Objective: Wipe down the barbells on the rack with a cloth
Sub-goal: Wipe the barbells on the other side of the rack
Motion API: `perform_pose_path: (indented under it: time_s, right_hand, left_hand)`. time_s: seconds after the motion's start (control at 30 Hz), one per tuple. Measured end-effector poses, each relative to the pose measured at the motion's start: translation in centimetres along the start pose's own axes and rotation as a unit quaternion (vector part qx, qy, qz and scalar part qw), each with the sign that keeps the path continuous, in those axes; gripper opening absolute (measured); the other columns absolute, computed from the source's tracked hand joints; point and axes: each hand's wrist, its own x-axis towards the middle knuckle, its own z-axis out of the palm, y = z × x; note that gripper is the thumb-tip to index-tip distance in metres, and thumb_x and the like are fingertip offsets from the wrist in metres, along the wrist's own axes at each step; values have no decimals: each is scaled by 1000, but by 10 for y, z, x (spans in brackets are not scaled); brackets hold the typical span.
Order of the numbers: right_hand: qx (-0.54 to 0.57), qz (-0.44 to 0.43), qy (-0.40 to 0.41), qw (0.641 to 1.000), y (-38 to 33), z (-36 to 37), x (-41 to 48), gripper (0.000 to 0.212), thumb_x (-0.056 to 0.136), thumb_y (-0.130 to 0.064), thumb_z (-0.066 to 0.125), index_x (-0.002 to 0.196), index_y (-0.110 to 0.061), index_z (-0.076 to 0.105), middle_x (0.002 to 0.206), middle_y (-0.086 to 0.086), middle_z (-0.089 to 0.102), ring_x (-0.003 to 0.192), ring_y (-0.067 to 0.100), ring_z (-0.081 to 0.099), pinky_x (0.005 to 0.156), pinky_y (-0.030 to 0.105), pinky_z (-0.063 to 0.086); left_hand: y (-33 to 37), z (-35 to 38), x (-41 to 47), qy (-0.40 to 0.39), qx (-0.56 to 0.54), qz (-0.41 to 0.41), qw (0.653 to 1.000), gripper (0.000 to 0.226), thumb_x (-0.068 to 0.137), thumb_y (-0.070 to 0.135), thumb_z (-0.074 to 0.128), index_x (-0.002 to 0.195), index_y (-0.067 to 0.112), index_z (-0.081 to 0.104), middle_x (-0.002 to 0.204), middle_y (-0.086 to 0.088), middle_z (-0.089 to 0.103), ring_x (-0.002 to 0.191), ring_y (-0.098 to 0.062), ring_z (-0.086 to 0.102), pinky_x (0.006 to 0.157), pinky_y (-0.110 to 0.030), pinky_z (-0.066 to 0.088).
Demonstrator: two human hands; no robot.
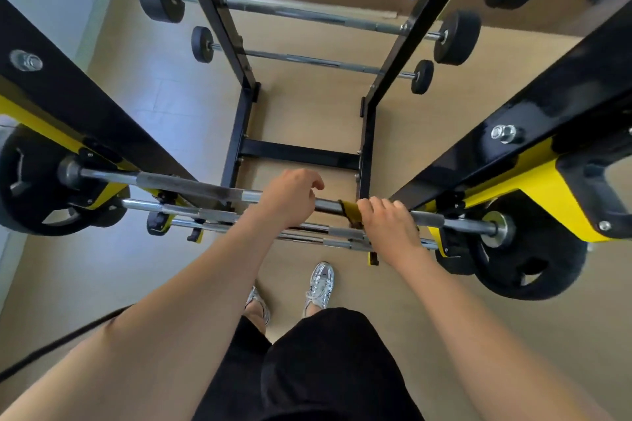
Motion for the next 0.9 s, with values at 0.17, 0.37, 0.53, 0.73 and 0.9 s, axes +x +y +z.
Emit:
perform_pose_path:
  time_s: [0.17, 0.37, 0.53, 0.73, 0.9]
  right_hand:
    - [-9, 104, 18, 994, 50, 5, -49, 43, 94, -15, 71, 131, -15, 50, 122, 8, 62, 117, 29, 61, 106, 41, 49]
    - [91, 123, 65, 986, 76, 8, -92, 69, 88, 1, 71, 154, -4, 48, 155, 15, 52, 145, 30, 49, 115, 43, 47]
    - [104, 189, 125, 968, 101, 9, -114, 25, 91, 0, 58, 104, -3, 79, 114, 18, 77, 100, 34, 77, 74, 45, 65]
    - [172, 405, 48, 897, 88, -10, -95, 28, 97, -21, 68, 120, -5, 66, 122, 14, 68, 123, 32, 61, 94, 40, 57]
    - [221, 429, 75, 873, 52, 13, -77, 64, 105, -31, 40, 151, 13, 33, 155, 32, 42, 147, 42, 38, 124, 46, 33]
  left_hand:
    - [41, 22, 14, -51, 39, 29, 997, 34, 100, 11, 59, 132, 21, 68, 128, -2, 69, 116, -21, 62, 101, -37, 53]
    - [76, 38, 21, -96, 62, 47, 992, 35, 100, 8, 56, 130, 20, 68, 122, -4, 69, 107, -24, 63, 97, -40, 56]
    - [105, 49, 25, -134, 93, 66, 984, 36, 101, 8, 56, 134, 21, 66, 122, -5, 68, 102, -22, 62, 90, -34, 53]
    - [137, 64, 35, -171, 151, 78, 971, 32, 97, 9, 60, 126, 19, 68, 104, -2, 67, 85, -18, 63, 73, -30, 53]
    - [149, 67, 43, -186, 190, 69, 961, 21, 95, 10, 64, 115, 15, 70, 89, -1, 65, 77, -17, 63, 65, -27, 47]
